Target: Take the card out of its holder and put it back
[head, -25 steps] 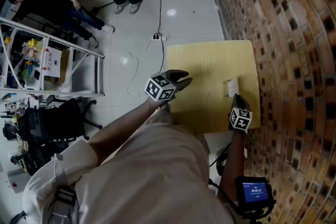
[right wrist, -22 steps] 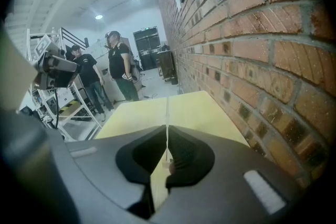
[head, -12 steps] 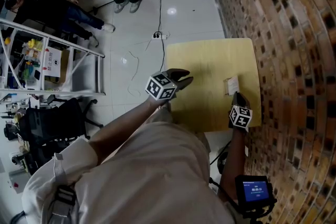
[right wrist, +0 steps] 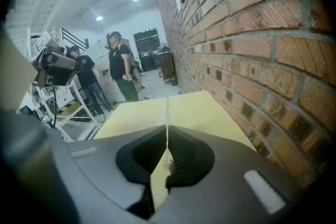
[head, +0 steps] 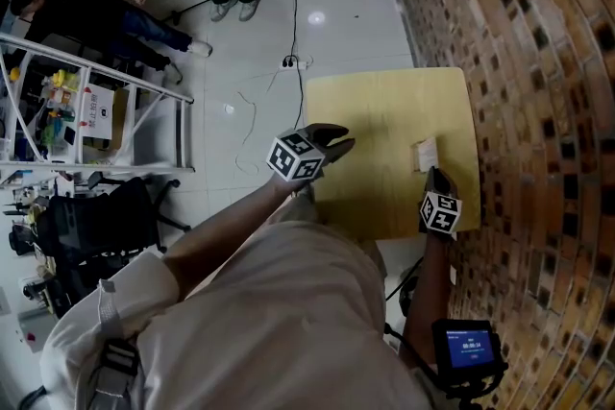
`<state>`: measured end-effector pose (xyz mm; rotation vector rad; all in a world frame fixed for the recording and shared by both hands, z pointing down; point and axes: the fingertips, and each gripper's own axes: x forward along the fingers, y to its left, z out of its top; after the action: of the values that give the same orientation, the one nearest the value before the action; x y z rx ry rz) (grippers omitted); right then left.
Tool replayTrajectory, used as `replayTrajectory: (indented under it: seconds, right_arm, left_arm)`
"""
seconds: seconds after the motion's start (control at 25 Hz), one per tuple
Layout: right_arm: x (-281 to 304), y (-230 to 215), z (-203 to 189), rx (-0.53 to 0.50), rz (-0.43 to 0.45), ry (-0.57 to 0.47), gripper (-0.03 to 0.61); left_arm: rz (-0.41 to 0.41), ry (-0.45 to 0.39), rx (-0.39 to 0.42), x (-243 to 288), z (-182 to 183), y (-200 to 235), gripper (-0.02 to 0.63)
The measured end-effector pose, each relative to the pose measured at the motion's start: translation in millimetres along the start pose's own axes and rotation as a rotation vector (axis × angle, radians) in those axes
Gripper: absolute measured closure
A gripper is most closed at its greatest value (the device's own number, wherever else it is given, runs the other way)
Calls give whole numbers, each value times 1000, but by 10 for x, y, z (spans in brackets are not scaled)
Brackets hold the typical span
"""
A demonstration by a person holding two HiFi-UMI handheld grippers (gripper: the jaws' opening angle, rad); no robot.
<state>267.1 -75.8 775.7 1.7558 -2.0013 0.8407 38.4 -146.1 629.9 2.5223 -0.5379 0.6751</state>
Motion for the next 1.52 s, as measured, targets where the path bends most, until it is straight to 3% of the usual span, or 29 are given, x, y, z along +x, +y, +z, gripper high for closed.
replayTrajectory:
  seconds: [1.52]
  right_arm:
    - [233, -29, -411, 35, -39, 87, 566]
  left_arm:
    - [-14, 18, -2, 79, 13, 5, 480]
